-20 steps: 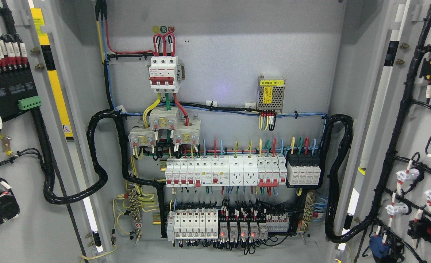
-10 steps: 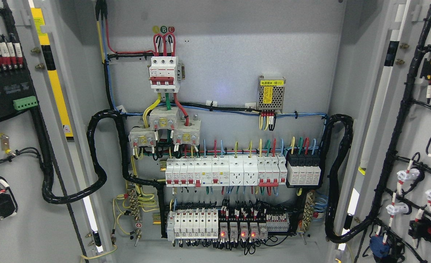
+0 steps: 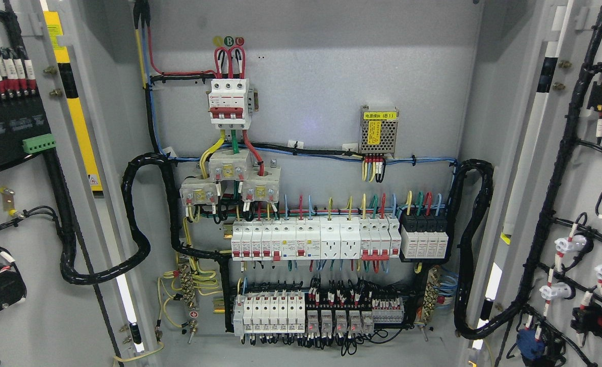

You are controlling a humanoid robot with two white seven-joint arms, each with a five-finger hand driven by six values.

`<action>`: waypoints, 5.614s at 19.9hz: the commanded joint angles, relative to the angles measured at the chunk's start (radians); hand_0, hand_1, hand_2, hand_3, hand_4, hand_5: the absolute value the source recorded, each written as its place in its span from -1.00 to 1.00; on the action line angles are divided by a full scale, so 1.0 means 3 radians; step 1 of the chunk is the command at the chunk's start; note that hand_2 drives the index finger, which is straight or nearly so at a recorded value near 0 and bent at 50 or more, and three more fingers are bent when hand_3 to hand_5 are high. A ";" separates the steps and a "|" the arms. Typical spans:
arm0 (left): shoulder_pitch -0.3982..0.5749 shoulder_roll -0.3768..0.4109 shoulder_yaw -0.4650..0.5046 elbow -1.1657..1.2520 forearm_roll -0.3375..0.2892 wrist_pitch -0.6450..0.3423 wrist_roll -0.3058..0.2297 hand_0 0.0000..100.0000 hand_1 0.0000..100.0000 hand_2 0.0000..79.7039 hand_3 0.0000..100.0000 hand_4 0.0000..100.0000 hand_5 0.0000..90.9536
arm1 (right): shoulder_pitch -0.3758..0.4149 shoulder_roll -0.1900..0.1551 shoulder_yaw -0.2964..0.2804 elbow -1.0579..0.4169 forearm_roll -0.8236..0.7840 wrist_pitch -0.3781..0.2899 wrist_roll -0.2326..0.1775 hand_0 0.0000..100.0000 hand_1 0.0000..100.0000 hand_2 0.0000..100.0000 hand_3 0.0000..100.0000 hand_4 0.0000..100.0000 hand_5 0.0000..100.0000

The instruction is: Open door with both hands

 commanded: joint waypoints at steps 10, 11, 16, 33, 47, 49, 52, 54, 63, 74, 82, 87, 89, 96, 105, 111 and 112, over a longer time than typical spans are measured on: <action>0.0053 -0.0194 -0.0769 -0.0547 -0.0516 -0.0031 0.0023 -0.76 0.11 -1.00 -1.00 -1.00 -1.00 | 0.0009 -0.0275 0.0833 -0.0019 0.0006 -0.0183 0.0008 -1.00 0.00 -0.92 -1.00 -1.00 -1.00; 0.0053 -0.0276 -0.0856 -0.0547 -0.0644 -0.0031 0.0028 -0.76 0.11 -1.00 -1.00 -1.00 -1.00 | 0.0014 -0.0316 0.0930 -0.0004 0.0016 -0.0183 0.0008 -1.00 0.00 -0.92 -1.00 -1.00 -1.00; 0.0048 -0.0608 -0.1249 -0.0501 -0.1227 -0.0031 0.0038 -0.76 0.11 -1.00 -1.00 -1.00 -1.00 | 0.0096 -0.0342 0.1507 0.0383 0.0052 -0.0178 0.0028 -1.00 0.00 -0.92 -1.00 -1.00 -1.00; -0.0013 -0.1621 -0.1598 0.2964 -0.1852 -0.0046 0.0697 -0.76 0.11 -1.00 -1.00 -1.00 -1.00 | -0.0359 -0.0204 0.2015 0.3987 0.0276 -0.0152 0.0049 -1.00 0.00 -0.92 -1.00 -1.00 -1.00; -0.0519 -0.1718 -0.1598 0.4882 -0.1857 0.0000 0.0780 -0.76 0.11 -1.00 -1.00 -1.00 -1.00 | -0.0779 0.0052 0.1974 0.6362 0.0706 0.0490 0.0013 -1.00 0.00 -0.92 -1.00 -1.00 -1.00; -0.0570 -0.1724 -0.1613 0.5097 -0.1872 0.0040 0.0907 -0.76 0.11 -1.00 -1.00 -1.00 -1.00 | -0.0768 0.0052 0.1979 0.6372 0.0706 0.0706 0.0013 -1.00 0.00 -0.92 -1.00 -1.00 -1.00; -0.0571 -0.1724 -0.1695 0.5180 -0.2183 0.0173 0.1127 -0.76 0.11 -1.00 -1.00 -1.00 -1.00 | -0.0768 0.0052 0.1979 0.6367 0.0711 0.1028 0.0008 -1.00 0.00 -0.92 -1.00 -1.00 -1.00; -0.0576 -0.1719 -0.1700 0.5190 -0.2337 0.0179 0.1193 -0.76 0.11 -1.00 -1.00 -1.00 -1.00 | -0.0773 0.0052 0.1974 0.6347 0.0711 0.1314 0.0008 -1.00 0.00 -0.92 -1.00 -1.00 -1.00; -0.0576 -0.1713 -0.1705 0.5185 -0.2496 0.0291 0.1628 -0.76 0.11 -1.00 -1.00 -1.00 -1.00 | -0.0911 0.0057 0.1969 0.6332 0.0712 0.1735 -0.0068 -1.00 0.00 -0.92 -1.00 -1.00 -1.00; -0.0581 -0.1688 -0.1705 0.5185 -0.2680 0.0296 0.1654 -0.76 0.11 -1.00 -1.00 -1.00 -1.00 | -0.1004 0.0082 0.1959 0.6332 0.0706 0.1725 -0.0156 -1.00 0.00 -0.92 -1.00 -1.00 -1.00; -0.0591 -0.1698 -0.1700 0.5180 -0.2675 0.0301 0.1649 -0.76 0.11 -1.00 -1.00 -1.00 -1.00 | -0.1039 0.0108 0.1959 0.6326 0.0701 0.1725 -0.0156 -1.00 0.00 -0.92 -1.00 -1.00 -1.00; -0.0606 -0.1708 -0.1700 0.5175 -0.2675 0.0286 0.1618 -0.76 0.11 -1.00 -1.00 -1.00 -1.00 | -0.1044 0.0108 0.1959 0.6332 0.0696 0.1730 -0.0161 -1.00 0.00 -0.92 -1.00 -1.00 -1.00; -0.0606 -0.1713 -0.1700 0.5170 -0.2665 0.0286 0.1613 -0.76 0.11 -1.00 -1.00 -1.00 -1.00 | -0.1050 0.0108 0.1959 0.6326 0.0696 0.1730 -0.0263 -1.00 0.00 -0.92 -1.00 -1.00 -1.00; -0.0612 -0.1718 -0.1705 0.5170 -0.2675 0.0296 0.1628 -0.76 0.11 -1.00 -1.00 -1.00 -1.00 | -0.1070 0.0133 0.1964 0.6326 0.0706 0.1730 -0.0319 -1.00 0.00 -0.92 -1.00 -1.00 -1.00; -0.0617 -0.1708 -0.1705 0.5175 -0.2680 0.0317 0.1715 -0.76 0.11 -1.00 -1.00 -1.00 -1.00 | -0.1075 0.0133 0.1969 0.6332 0.0706 0.1735 -0.0314 -1.00 0.00 -0.92 -1.00 -1.00 -1.00; -0.0668 -0.1708 -0.1700 0.5180 -0.2675 0.0317 0.1715 -0.76 0.11 -1.00 -1.00 -1.00 -1.00 | -0.1075 0.0149 0.1969 0.6357 0.0711 0.1730 -0.0289 -1.00 0.00 -0.92 -1.00 -1.00 -1.00; -0.0668 -0.1708 -0.1700 0.5180 -0.2675 0.0317 0.1715 -0.76 0.11 -1.00 -1.00 -1.00 -1.00 | -0.1075 0.0149 0.1969 0.6357 0.0711 0.1725 -0.0289 -1.00 0.00 -0.92 -1.00 -1.00 -1.00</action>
